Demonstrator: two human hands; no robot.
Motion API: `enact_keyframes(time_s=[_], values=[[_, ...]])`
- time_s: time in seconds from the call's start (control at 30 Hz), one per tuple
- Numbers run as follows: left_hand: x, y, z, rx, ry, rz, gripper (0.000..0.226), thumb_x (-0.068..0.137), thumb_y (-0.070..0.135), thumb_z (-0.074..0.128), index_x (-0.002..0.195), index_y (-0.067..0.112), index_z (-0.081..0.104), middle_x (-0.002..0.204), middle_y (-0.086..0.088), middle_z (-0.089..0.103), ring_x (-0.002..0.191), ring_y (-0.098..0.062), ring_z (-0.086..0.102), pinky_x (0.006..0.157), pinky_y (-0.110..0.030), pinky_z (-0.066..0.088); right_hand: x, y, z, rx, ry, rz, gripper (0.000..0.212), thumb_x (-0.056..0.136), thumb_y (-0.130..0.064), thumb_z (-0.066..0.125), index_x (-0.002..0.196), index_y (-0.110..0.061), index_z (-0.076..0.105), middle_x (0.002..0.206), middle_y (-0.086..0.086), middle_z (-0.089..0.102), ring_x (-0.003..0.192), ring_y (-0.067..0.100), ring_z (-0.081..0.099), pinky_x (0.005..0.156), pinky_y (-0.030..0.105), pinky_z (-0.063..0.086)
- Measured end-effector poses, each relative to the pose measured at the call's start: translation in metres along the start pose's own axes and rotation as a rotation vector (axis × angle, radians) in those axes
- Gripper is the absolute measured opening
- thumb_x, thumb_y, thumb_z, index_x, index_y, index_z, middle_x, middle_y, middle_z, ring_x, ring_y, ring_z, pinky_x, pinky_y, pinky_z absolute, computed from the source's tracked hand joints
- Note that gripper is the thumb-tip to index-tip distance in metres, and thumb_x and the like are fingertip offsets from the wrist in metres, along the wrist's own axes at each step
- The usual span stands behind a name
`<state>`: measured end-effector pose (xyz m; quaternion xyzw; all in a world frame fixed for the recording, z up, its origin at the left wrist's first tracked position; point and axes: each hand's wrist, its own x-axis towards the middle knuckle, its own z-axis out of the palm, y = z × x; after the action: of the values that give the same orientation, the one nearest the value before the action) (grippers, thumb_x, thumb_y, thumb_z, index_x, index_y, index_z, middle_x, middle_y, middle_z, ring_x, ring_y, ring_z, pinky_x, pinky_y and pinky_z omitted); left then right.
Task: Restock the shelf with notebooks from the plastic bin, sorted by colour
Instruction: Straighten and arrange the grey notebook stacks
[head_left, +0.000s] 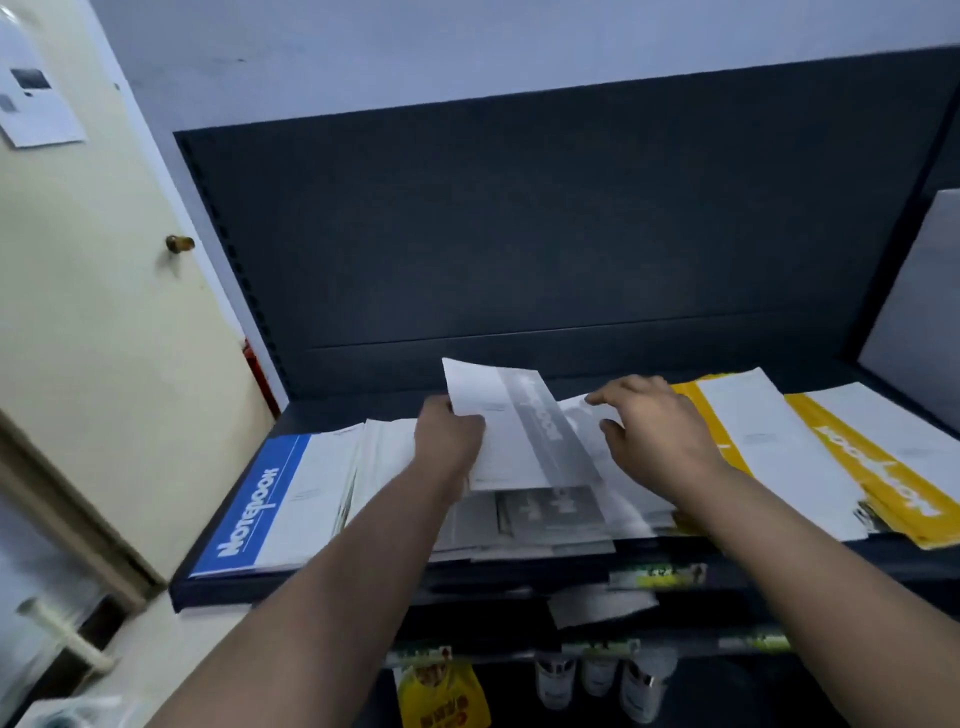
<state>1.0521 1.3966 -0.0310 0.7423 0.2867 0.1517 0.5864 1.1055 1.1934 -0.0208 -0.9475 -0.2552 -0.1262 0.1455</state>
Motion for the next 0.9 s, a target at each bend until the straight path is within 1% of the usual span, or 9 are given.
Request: enact_keyframes(time_s=[0.07, 0.13, 0.23, 0.33, 0.47, 0.53, 0.63, 0.73, 0.9], values=[[0.006, -0.005, 0.014, 0.154, -0.046, -0.002, 0.032, 0.078, 0.012, 0.058, 0.108, 0.003, 0.055, 0.105, -0.006, 0.066, 0.097, -0.028, 0.064, 0.080, -0.039, 0.057, 0.013, 0.001, 0.005, 0.020, -0.031, -0.020, 0.037, 0.092, -0.020, 0.052, 0.128, -0.027, 0.056, 0.133, -0.004, 0.054, 0.123, 0.022, 0.044, 0.097, 0.037, 0.041], [0.009, -0.009, 0.015, 0.501, -0.064, 0.072, 0.037, 0.082, 0.018, 0.062, 0.113, 0.006, 0.047, 0.103, -0.002, 0.060, 0.098, -0.026, 0.062, 0.075, -0.032, 0.050, 0.022, -0.005, 0.013, 0.060, -0.075, -0.053, 0.038, 0.092, -0.020, 0.053, 0.129, -0.026, 0.056, 0.133, -0.005, 0.054, 0.124, 0.022, 0.044, 0.098, 0.035, 0.041], [0.015, -0.013, -0.008, 0.798, -0.001, 0.165, 0.045, 0.086, 0.031, 0.063, 0.122, 0.011, 0.045, 0.114, -0.004, 0.061, 0.104, -0.026, 0.061, 0.073, -0.029, 0.043, 0.027, -0.029, 0.028, 0.095, -0.089, -0.118, 0.037, 0.093, -0.019, 0.052, 0.129, -0.026, 0.057, 0.135, -0.006, 0.053, 0.125, 0.020, 0.044, 0.098, 0.034, 0.040], [0.024, -0.020, -0.055, 0.861, 0.051, 0.184, 0.049, 0.087, 0.036, 0.062, 0.127, 0.014, 0.046, 0.117, -0.004, 0.062, 0.107, -0.025, 0.060, 0.079, -0.031, 0.045, 0.029, -0.068, 0.043, 0.135, -0.115, -0.175, 0.036, 0.094, -0.019, 0.052, 0.129, -0.027, 0.056, 0.138, -0.007, 0.051, 0.128, 0.018, 0.041, 0.099, 0.034, 0.036], [0.038, -0.039, -0.140, 0.919, 0.188, 0.177, 0.040, 0.086, 0.030, 0.059, 0.122, 0.012, 0.052, 0.116, -0.007, 0.063, 0.107, -0.029, 0.060, 0.083, -0.033, 0.049, 0.031, -0.127, 0.063, 0.164, -0.167, -0.305, 0.036, 0.095, -0.020, 0.048, 0.130, -0.029, 0.055, 0.138, -0.008, 0.050, 0.130, 0.015, 0.039, 0.104, 0.032, 0.036], [0.042, -0.051, -0.183, 0.972, 0.228, 0.092, 0.037, 0.087, 0.027, 0.056, 0.120, 0.011, 0.054, 0.121, -0.010, 0.062, 0.110, -0.030, 0.059, 0.087, -0.034, 0.050, 0.029, -0.159, 0.075, 0.172, -0.215, -0.368, 0.035, 0.096, -0.022, 0.047, 0.129, -0.030, 0.055, 0.135, -0.008, 0.052, 0.127, 0.015, 0.043, 0.102, 0.033, 0.037], [0.042, -0.068, -0.226, 1.061, 0.195, -0.050, 0.037, 0.090, 0.030, 0.052, 0.121, 0.010, 0.054, 0.128, -0.010, 0.058, 0.117, -0.029, 0.056, 0.089, -0.032, 0.045, 0.021, -0.203, 0.089, 0.166, -0.318, -0.451, 0.034, 0.095, -0.029, 0.047, 0.127, -0.030, 0.058, 0.129, -0.006, 0.057, 0.119, 0.016, 0.048, 0.096, 0.035, 0.041], [0.044, -0.079, -0.245, 1.085, 0.151, -0.077, 0.037, 0.093, 0.031, 0.048, 0.122, 0.010, 0.056, 0.128, -0.008, 0.060, 0.116, -0.026, 0.057, 0.087, -0.031, 0.045, 0.014, -0.229, 0.100, 0.106, -0.334, -0.461, 0.037, 0.094, -0.042, 0.047, 0.128, -0.032, 0.056, 0.130, -0.007, 0.055, 0.121, 0.018, 0.044, 0.095, 0.036, 0.037], [0.048, -0.085, -0.248, 0.993, 0.055, -0.099, 0.029, 0.092, 0.020, 0.048, 0.114, 0.005, 0.060, 0.119, -0.010, 0.064, 0.107, -0.027, 0.061, 0.082, -0.032, 0.049, 0.011, -0.239, 0.104, -0.012, -0.346, -0.404, 0.039, 0.094, -0.047, 0.042, 0.128, -0.035, 0.056, 0.131, -0.005, 0.052, 0.124, 0.020, 0.038, 0.098, 0.039, 0.031]])
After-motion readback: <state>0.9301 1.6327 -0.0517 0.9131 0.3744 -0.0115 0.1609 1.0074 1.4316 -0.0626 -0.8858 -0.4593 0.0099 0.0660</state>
